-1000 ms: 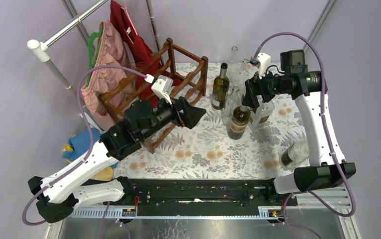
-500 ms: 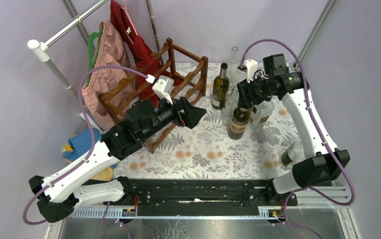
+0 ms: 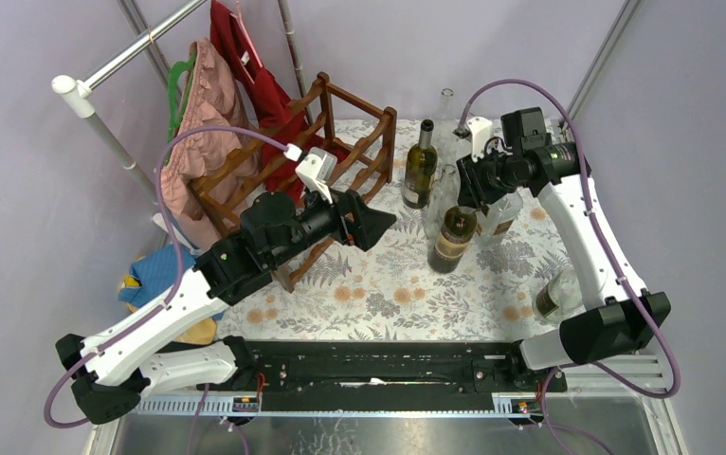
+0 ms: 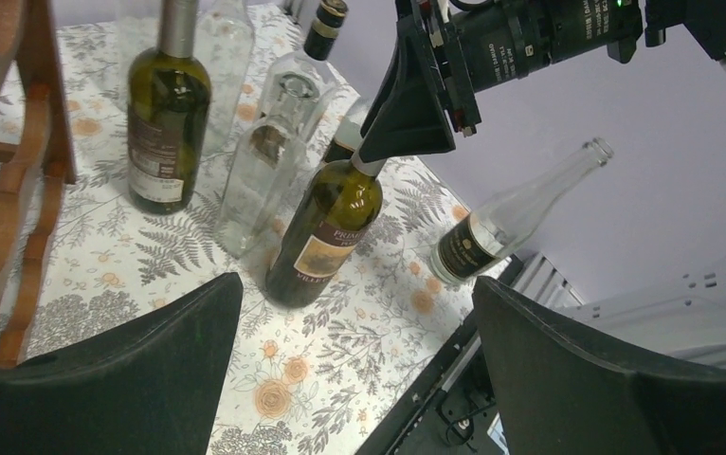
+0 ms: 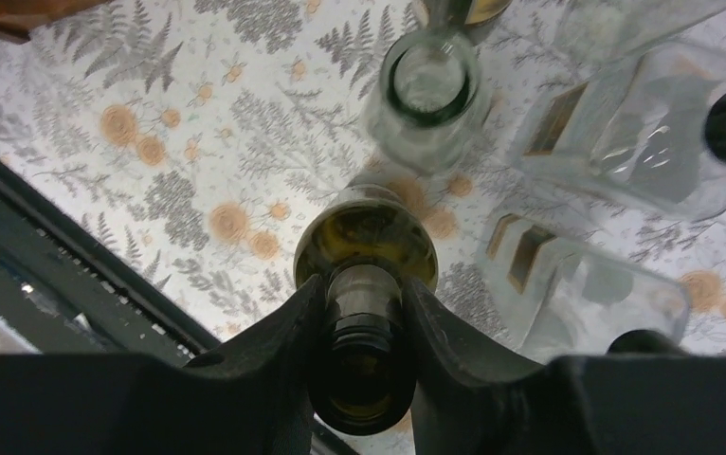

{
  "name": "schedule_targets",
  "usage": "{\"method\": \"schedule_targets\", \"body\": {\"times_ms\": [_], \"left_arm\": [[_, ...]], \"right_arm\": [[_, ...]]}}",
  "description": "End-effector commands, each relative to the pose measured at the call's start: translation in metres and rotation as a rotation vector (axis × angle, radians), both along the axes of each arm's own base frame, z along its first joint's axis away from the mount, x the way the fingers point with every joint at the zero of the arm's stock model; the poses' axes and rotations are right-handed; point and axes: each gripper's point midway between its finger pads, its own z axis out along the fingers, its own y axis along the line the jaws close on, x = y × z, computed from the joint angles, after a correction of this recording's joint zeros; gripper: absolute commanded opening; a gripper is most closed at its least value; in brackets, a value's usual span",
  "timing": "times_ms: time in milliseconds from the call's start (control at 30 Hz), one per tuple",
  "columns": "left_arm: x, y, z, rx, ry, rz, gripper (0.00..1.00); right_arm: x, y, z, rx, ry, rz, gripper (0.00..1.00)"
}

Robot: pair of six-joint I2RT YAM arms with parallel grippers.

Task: Put the wine bottle on the wine rack
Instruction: Pick up the wine bottle from the center of the board.

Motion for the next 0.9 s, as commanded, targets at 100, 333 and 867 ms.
{"method": "schedule_targets", "body": {"times_ms": [100,333,867], "left_arm": [[-0.02,-0.021,0.017,-0.018,-0.121,-0.17,0.99],[-0.034,-0.045,-0.009,0.058,-0.24,-0.293,0.99],[-0.017,-0.052,-0.131,0.497,-0.49,-0.411,0.99]], "right_arm": [[-0.078,0.029,0.034,0.286,0.112,0.021,0.0],[-0.089,0.057,0.042,0.607,0.141,-0.107,0.0],[-0.073,0.033,-0.037,0.721,0.033,-0.457,0.0]]}}
